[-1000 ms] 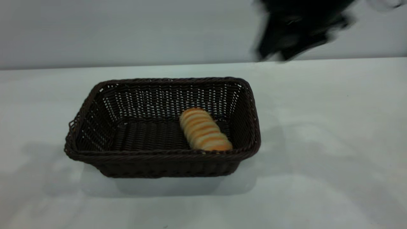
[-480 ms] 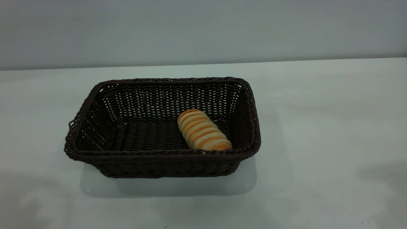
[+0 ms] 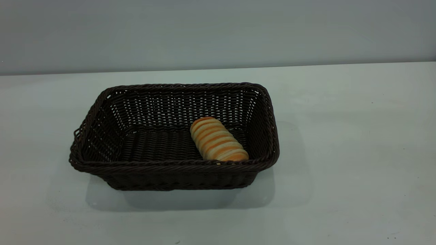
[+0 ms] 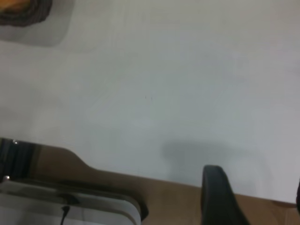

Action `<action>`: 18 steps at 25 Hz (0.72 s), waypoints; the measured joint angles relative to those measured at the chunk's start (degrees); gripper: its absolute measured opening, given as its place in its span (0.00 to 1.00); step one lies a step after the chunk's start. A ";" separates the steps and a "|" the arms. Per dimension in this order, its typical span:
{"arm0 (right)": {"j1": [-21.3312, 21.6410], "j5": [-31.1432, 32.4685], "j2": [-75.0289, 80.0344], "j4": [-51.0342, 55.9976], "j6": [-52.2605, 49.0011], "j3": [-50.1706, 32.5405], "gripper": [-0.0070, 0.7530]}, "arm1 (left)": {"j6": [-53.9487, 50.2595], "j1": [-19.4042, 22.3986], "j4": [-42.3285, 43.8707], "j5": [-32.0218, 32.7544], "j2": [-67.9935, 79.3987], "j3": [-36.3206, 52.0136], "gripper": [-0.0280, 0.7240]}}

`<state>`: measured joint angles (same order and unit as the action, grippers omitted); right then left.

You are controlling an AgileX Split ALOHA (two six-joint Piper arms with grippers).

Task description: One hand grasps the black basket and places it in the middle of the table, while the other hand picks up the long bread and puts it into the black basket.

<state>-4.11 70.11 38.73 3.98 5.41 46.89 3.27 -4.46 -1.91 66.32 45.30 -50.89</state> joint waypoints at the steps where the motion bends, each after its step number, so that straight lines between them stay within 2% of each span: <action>1: 0.00 0.27 -2.53 0.04 0.00 -0.91 0.51 | -0.11 0.00 0.00 0.00 -2.23 1.34 0.77; 11: 0.00 -2.12 -19.56 0.04 1.90 -14.05 0.50 | -0.31 0.00 0.00 -1.49 -22.77 11.99 0.77; 18: 0.00 -5.28 -27.07 1.36 2.08 -19.28 0.50 | -0.20 0.00 0.00 -3.19 -34.64 16.93 0.77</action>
<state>-4.11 64.83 11.66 5.34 7.49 27.61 3.08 -4.46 -1.91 63.13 10.66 -33.96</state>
